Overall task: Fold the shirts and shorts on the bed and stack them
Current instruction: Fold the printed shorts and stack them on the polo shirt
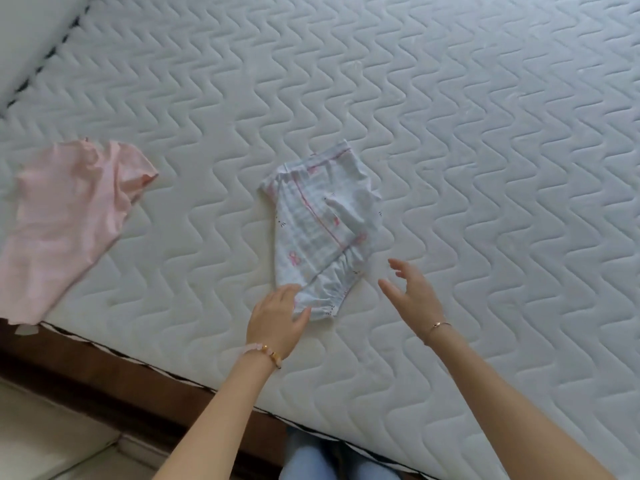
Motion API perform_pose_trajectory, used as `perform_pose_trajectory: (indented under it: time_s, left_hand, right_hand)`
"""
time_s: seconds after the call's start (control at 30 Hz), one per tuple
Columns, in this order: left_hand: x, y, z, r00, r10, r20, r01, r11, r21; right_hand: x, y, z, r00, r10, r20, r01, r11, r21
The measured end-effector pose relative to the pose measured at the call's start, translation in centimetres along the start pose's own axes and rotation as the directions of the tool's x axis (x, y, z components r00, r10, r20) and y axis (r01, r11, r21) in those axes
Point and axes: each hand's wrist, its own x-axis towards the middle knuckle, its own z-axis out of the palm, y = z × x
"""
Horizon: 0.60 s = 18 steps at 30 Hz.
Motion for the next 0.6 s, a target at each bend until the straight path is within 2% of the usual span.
perform_pose_trajectory:
  time_s: [0.07,0.1,0.17,0.23,0.3,0.37,0.47,0.6]
  left_hand:
    - [1.2,-1.9,2.3,0.977,-0.206,0.049,0.211,0.966,-0.148]
    - [1.6,-2.6,3.4,0.944,-0.321,0.078,0.330,0.912,-0.242]
    - [2.2,-3.5,5.3,0.843,-0.506,0.182,0.528,0.710,-0.467]
    - [2.6,-3.7,7.1,0.769,-0.559,0.311,0.605,0.479,-0.636]
    - [3.1,-3.9,8.8,0.751,-0.538,0.384,0.608,0.336,-0.719]
    - [3.6,-4.0,9.9,0.759,-0.543,0.360,0.578,0.305,-0.757]
    - [4.3,-4.8,10.9,0.725,-0.624,0.291,0.564,0.295,-0.771]
    - [5.1,-5.4,10.7,0.732,-0.611,0.302,0.550,0.269,-0.791]
  right_hand:
    - [1.9,1.9,2.1,0.983,0.182,0.031,-0.185,0.960,0.211]
    - [2.8,2.9,3.0,0.967,0.249,0.043,-0.251,0.929,0.271]
    - [4.7,4.9,4.9,0.933,0.347,0.090,-0.356,0.865,0.354]
    - [6.3,6.5,6.6,0.891,0.423,0.169,-0.450,0.764,0.462]
    - [7.5,7.3,7.8,0.857,0.464,0.225,-0.503,0.658,0.561]
    - [8.4,7.6,8.5,0.853,0.468,0.230,-0.498,0.602,0.624]
    - [9.7,7.4,9.0,0.876,0.432,0.212,-0.448,0.570,0.689]
    - [11.2,7.0,9.5,0.896,0.401,0.192,-0.403,0.551,0.731]
